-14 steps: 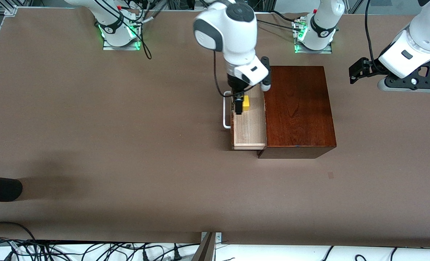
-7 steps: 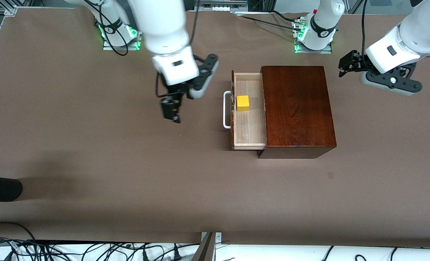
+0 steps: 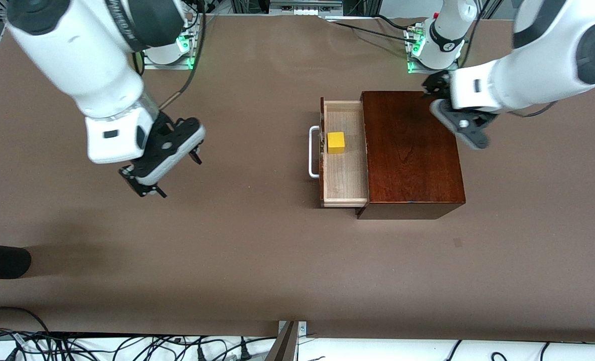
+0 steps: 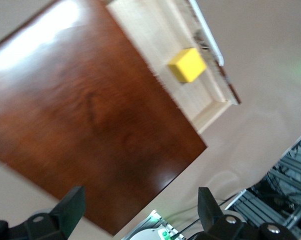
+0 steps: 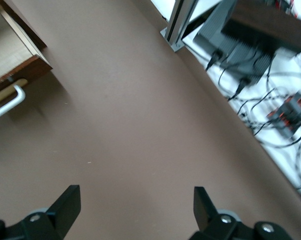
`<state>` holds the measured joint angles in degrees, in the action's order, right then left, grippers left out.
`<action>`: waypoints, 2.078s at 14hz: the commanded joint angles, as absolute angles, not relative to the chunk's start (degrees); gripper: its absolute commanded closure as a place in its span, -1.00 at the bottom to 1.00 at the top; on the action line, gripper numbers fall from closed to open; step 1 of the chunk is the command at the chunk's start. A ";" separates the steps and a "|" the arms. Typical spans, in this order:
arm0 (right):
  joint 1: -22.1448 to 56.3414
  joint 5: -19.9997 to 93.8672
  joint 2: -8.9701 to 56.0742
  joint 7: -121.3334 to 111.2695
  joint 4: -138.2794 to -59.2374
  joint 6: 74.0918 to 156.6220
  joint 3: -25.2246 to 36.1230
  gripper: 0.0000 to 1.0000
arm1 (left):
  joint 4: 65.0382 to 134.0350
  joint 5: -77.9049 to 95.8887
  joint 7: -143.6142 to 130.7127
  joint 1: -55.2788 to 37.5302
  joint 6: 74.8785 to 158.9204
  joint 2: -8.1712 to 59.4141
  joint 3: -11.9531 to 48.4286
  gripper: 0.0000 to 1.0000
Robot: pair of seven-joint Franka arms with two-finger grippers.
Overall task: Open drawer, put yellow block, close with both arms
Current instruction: 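Raise the right gripper away while the left gripper reaches the drawer, then push the drawer front into the box with the left gripper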
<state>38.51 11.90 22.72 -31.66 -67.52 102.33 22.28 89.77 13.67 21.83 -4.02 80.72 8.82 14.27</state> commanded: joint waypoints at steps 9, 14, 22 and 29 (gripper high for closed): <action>14.51 8.01 -1.57 -22.35 -93.07 101.52 6.78 -1.00 | 72.25 12.93 18.80 -22.23 92.10 31.00 19.77 -1.00; 14.24 1.68 -2.99 -7.33 -92.29 94.06 4.75 -1.00 | 72.07 5.73 33.20 -29.34 110.35 40.23 19.86 -1.00; 13.80 -0.88 -1.14 -6.76 -91.32 93.87 5.98 -1.00 | 76.20 -14.82 39.64 -36.91 108.15 41.31 19.60 -1.00; 13.71 -1.50 0.00 -6.77 -89.12 93.25 8.43 -1.00 | 76.03 -16.87 41.57 -34.20 91.68 40.69 18.63 -1.00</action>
<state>14.22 -1.18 -0.59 -6.89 -90.58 93.94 7.71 75.37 -15.22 40.08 -35.71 96.28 41.85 19.13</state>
